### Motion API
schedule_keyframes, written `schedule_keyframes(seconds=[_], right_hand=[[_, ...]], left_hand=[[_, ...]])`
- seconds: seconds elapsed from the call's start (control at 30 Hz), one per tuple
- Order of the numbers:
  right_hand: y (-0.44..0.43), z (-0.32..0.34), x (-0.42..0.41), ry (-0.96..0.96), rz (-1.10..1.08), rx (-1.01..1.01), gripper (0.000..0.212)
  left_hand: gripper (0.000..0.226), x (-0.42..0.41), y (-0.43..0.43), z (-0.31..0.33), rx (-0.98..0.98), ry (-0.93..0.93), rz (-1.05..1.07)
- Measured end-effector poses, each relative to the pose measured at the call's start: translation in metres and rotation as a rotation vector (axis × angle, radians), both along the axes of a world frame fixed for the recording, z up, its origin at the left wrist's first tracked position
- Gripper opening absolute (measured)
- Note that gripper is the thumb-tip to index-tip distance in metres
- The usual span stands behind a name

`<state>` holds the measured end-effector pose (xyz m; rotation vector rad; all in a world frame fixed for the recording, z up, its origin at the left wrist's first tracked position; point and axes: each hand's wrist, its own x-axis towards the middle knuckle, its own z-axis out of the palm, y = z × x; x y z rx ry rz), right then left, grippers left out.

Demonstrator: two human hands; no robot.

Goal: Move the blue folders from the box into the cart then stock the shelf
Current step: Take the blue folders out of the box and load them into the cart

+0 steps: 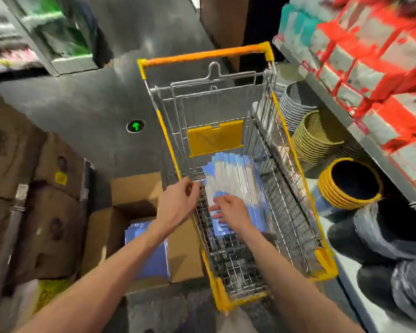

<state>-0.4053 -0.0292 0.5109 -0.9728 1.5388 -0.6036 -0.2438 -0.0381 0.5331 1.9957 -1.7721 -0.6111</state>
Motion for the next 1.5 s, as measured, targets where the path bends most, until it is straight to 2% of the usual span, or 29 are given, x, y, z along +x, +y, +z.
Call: schedule_keyframes(seconds=[0.13, 0.4, 0.57, 0.63, 0.83, 1.07, 1.33, 1.5], right_hand=[[0.042, 0.023, 0.084, -0.042, 0.042, -0.004, 0.015], [0.112, 0.037, 0.222, 0.102, 0.329, 0.014, 0.024], [0.137, 0.031, 0.271, 0.176, 0.517, 0.131, 0.033], [0.139, 0.021, 0.281, 0.197, 0.549, 0.150, 0.035], [0.127, 0.001, 0.292, 0.250, 0.618, 0.179, 0.033], [0.065, -0.035, 0.280, 0.257, 0.651, 0.190, 0.034], [-0.050, -0.097, 0.275, 0.146, 0.448, 0.300, 0.030], [-0.073, -0.156, 0.288, 0.155, 0.424, 0.349, 0.031]], left_hand=[[0.034, 0.085, 0.059, 0.008, 0.010, 0.104, 0.125], [0.032, 0.227, 0.154, -0.017, 0.126, 0.280, 0.284], [0.031, 0.270, 0.182, -0.038, 0.302, 0.627, 0.437], [0.033, 0.277, 0.188, -0.045, 0.349, 0.684, 0.496], [0.029, 0.285, 0.185, -0.070, 0.467, 0.633, 0.544], [0.028, 0.275, 0.128, -0.103, 0.554, 0.596, 0.563], [0.032, 0.267, 0.036, -0.144, 0.628, 0.604, 0.697], [0.032, 0.278, 0.021, -0.185, 0.674, 0.621, 0.748]])
